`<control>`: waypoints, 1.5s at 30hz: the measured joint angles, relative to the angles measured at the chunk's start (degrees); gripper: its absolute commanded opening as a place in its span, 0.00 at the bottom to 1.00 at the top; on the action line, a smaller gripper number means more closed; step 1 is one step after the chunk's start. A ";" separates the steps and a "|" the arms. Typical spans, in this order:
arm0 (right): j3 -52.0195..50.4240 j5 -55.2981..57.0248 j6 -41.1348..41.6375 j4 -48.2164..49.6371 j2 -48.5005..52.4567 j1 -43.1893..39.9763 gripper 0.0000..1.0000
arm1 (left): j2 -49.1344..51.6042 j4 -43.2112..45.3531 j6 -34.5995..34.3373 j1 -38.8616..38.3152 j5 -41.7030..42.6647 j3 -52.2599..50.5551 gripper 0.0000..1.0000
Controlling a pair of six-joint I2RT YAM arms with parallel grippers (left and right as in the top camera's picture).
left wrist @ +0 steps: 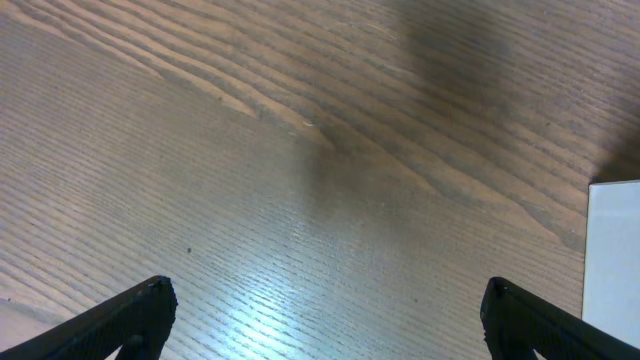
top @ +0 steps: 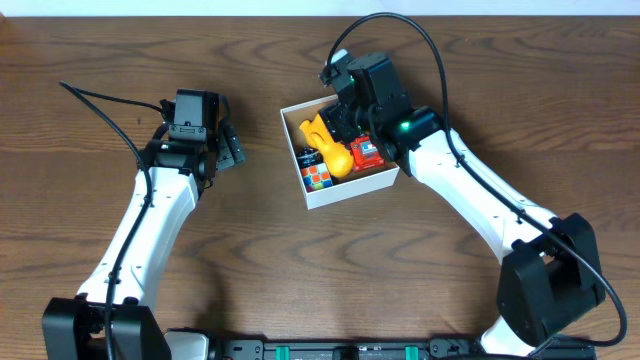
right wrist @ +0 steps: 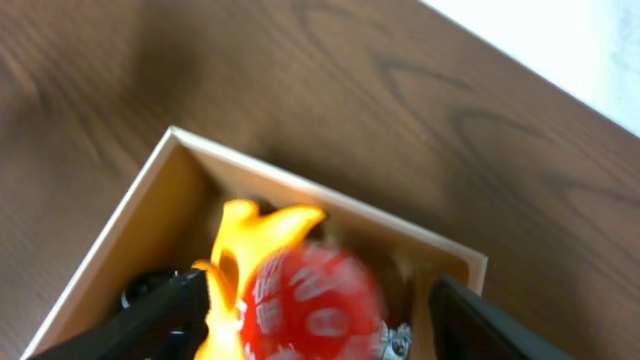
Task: Pack container
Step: 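Grasp the red lettered ball and lift it with the right gripper, then carry the red ball over the box and lower it inside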
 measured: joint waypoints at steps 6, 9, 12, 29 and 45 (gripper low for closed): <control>0.00 1.03 -0.02 1.66 -0.02 0.00 0.90 | 0.00 -0.02 0.00 0.00 0.00 0.00 0.98; 0.00 3.58 0.15 2.10 -0.02 -0.15 0.90 | 0.00 0.00 0.00 0.00 0.00 0.00 0.98; 0.00 5.18 0.37 2.08 -0.07 -0.87 0.90 | 0.00 -0.07 0.00 0.00 0.00 0.00 0.98; 0.00 -3.65 3.58 2.12 -0.20 -1.44 0.77 | 0.00 -0.63 0.00 0.00 0.00 0.00 0.98; 0.00 -4.72 7.61 4.70 7.89 2.27 0.83 | 0.00 -0.63 0.00 0.00 0.00 0.00 0.98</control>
